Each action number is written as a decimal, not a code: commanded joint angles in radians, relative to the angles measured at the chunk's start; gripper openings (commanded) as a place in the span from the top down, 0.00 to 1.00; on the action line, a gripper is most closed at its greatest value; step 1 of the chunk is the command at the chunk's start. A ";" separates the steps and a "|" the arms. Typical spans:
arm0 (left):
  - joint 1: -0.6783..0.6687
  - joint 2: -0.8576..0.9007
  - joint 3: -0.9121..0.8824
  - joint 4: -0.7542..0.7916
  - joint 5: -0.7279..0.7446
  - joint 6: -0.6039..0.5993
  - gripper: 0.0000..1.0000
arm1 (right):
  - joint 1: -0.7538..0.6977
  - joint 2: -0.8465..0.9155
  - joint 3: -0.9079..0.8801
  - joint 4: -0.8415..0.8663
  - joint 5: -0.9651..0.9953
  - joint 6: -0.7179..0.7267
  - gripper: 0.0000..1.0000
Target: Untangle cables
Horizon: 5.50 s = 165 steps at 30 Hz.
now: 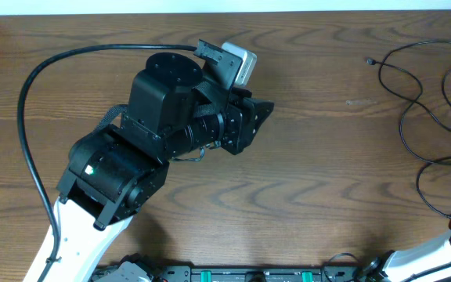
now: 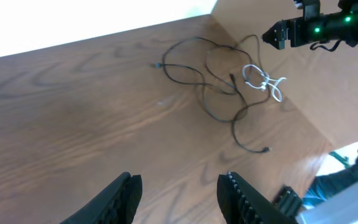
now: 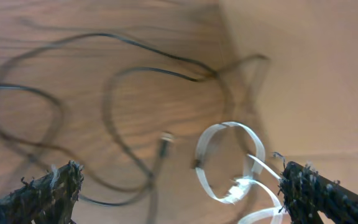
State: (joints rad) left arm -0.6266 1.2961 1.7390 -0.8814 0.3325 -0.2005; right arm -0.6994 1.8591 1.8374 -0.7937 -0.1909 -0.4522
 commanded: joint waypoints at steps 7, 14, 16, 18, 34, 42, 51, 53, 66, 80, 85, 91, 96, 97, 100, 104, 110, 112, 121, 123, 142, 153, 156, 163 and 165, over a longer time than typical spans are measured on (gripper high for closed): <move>0.046 0.139 0.014 0.015 -0.278 0.153 0.55 | 0.440 -0.171 0.008 -0.094 -0.040 0.019 0.01; 0.247 0.306 0.014 0.026 -0.254 0.155 0.55 | 0.732 -0.231 0.008 -0.166 0.130 0.114 0.01; 0.304 0.316 0.014 0.024 -0.242 0.154 0.55 | 0.786 -0.230 0.007 -0.185 0.137 0.150 0.01; 0.383 0.317 0.014 -0.018 -0.228 0.155 0.59 | 0.842 -0.230 0.007 -0.192 0.145 0.208 0.01; 0.533 -0.031 0.013 -0.038 -0.247 0.084 0.68 | 0.930 -0.489 0.007 -0.210 0.405 0.624 0.01; 0.533 -0.032 0.013 -0.066 -0.246 0.083 0.22 | 0.929 -0.558 0.007 -0.249 0.410 0.623 0.01; 0.532 -0.032 0.014 -0.059 -0.155 0.082 0.01 | 0.929 -0.556 0.007 -0.370 0.409 0.624 0.01; 0.532 -0.032 0.014 -0.039 -0.121 0.065 0.00 | 0.929 -0.556 0.007 -0.418 0.409 0.624 0.01; 0.531 -0.032 0.014 0.063 0.001 -0.035 0.00 | 0.929 -0.556 0.007 -0.509 0.409 0.624 0.01; 0.531 -0.032 0.014 0.164 0.103 -0.512 0.01 | 0.929 -0.556 0.007 -0.509 0.409 0.624 0.01; 0.531 -0.029 0.013 0.159 0.032 -0.512 0.01 | 0.929 -0.556 0.007 -0.509 0.409 0.624 0.01; 0.532 -0.044 0.014 0.250 -0.033 -0.495 0.01 | 0.929 -0.556 0.007 -0.509 0.409 0.623 0.01; 0.532 -0.149 0.014 0.270 -0.032 -0.233 0.01 | 0.929 -0.556 0.007 -0.509 0.409 0.624 0.01; 0.532 -0.181 0.014 0.268 -0.048 -0.150 0.01 | 0.929 -0.556 0.007 -0.509 0.409 0.624 0.01; 0.532 -0.272 0.013 0.207 -0.190 -0.037 0.01 | 0.929 -0.556 0.007 -0.509 0.409 0.624 0.01; 0.532 -0.376 0.005 0.064 -0.367 0.079 0.01 | 0.929 -0.556 0.007 -0.509 0.409 0.624 0.01; 0.532 -0.552 -0.127 -0.039 -0.483 0.103 0.01 | 0.929 -0.556 0.007 -0.509 0.409 0.623 0.01; 0.532 -0.640 -0.252 0.021 -0.483 0.103 0.01 | 0.929 -0.556 0.007 -0.509 0.409 0.623 0.01; 0.532 -0.994 -0.949 0.560 -0.472 0.103 0.01 | 0.929 -0.556 0.007 -0.509 0.409 0.624 0.01; 0.532 -1.071 -1.150 0.779 -0.465 0.103 0.01 | 0.929 -0.556 0.007 -0.509 0.409 0.624 0.01; 0.432 -1.195 -1.646 1.031 -0.365 0.020 0.01 | 0.929 -0.556 0.007 -0.509 0.409 0.624 0.01; 0.559 -1.294 -1.690 0.875 -0.369 -0.003 0.01 | 0.929 -0.556 0.007 -0.509 0.409 0.623 0.01; 0.604 -1.294 -1.690 0.764 -0.370 -0.003 0.01 | 0.929 -0.556 0.007 -0.509 0.409 0.623 0.01; 0.610 -1.294 -1.690 0.710 -0.369 0.031 0.01 | 0.929 -0.556 0.007 -0.509 0.409 0.623 0.01; 0.610 -1.294 -1.690 0.710 -0.366 0.031 0.01 | 0.929 -0.556 0.007 -0.509 0.409 0.624 0.01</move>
State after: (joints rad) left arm -0.0219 0.0101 0.0650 -0.1356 -0.0284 -0.1829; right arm 0.2287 1.3025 1.8389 -1.3014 0.2104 0.1574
